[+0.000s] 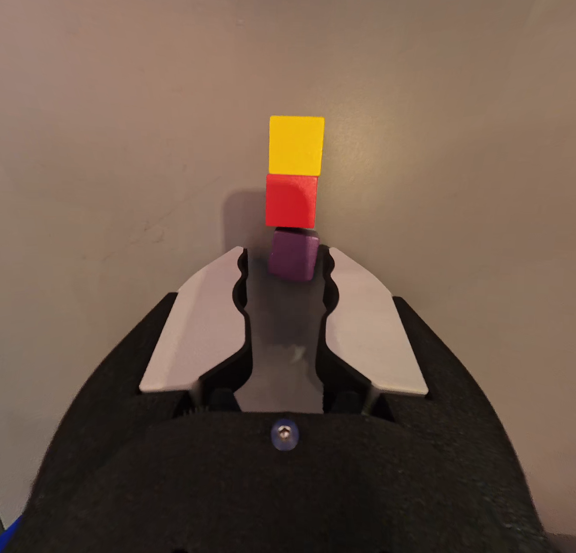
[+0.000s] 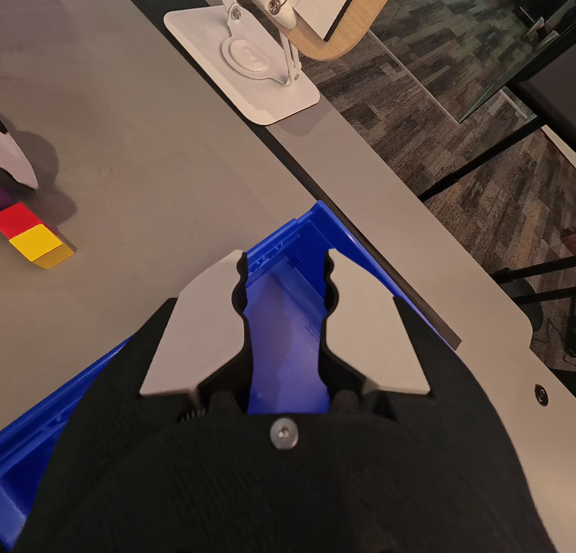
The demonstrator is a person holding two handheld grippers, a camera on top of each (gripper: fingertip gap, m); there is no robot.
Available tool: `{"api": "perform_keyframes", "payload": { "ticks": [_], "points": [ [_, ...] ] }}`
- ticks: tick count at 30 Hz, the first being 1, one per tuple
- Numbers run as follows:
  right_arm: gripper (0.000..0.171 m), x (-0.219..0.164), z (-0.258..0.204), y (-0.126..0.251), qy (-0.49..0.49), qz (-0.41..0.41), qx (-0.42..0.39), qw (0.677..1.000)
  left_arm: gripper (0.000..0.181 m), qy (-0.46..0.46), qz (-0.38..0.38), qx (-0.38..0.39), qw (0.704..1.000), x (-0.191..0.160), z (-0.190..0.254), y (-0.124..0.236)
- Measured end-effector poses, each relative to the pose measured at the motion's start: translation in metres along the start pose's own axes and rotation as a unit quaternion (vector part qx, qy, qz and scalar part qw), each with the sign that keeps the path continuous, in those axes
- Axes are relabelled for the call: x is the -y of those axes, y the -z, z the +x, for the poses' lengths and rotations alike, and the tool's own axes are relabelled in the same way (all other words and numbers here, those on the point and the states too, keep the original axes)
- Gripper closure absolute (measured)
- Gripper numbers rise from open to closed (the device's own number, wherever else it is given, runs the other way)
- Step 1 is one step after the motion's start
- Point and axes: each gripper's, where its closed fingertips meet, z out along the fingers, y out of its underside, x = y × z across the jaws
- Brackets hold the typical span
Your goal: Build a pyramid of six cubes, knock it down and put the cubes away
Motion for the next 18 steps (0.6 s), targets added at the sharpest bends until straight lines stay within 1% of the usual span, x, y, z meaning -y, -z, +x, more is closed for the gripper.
{"api": "perform_keyframes", "payload": {
  "ticks": [1,3,7,18],
  "points": [
    [0.124,-0.0004,-0.0001,-0.0001,0.0,-0.001,0.0,1.0,0.136,0.002,0.001,0.003,1.0,-0.0016,-0.0013,0.0026],
    [0.124,-0.0008,0.0,-0.0002,0.0,-0.001,0.001,1.0,0.145,0.0,0.002,0.006,1.0,-0.0047,-0.0023,0.006],
    [0.123,-0.0018,0.0003,-0.0004,-0.001,-0.003,0.002,1.0,0.153,-0.011,0.009,0.003,1.0,-0.0025,0.0009,0.0045],
    [0.124,-0.0032,-0.0039,-0.0027,0.006,-0.012,0.01,1.0,0.154,-0.021,0.005,0.014,1.0,-0.0002,0.0004,-0.0015]
  ]
}}
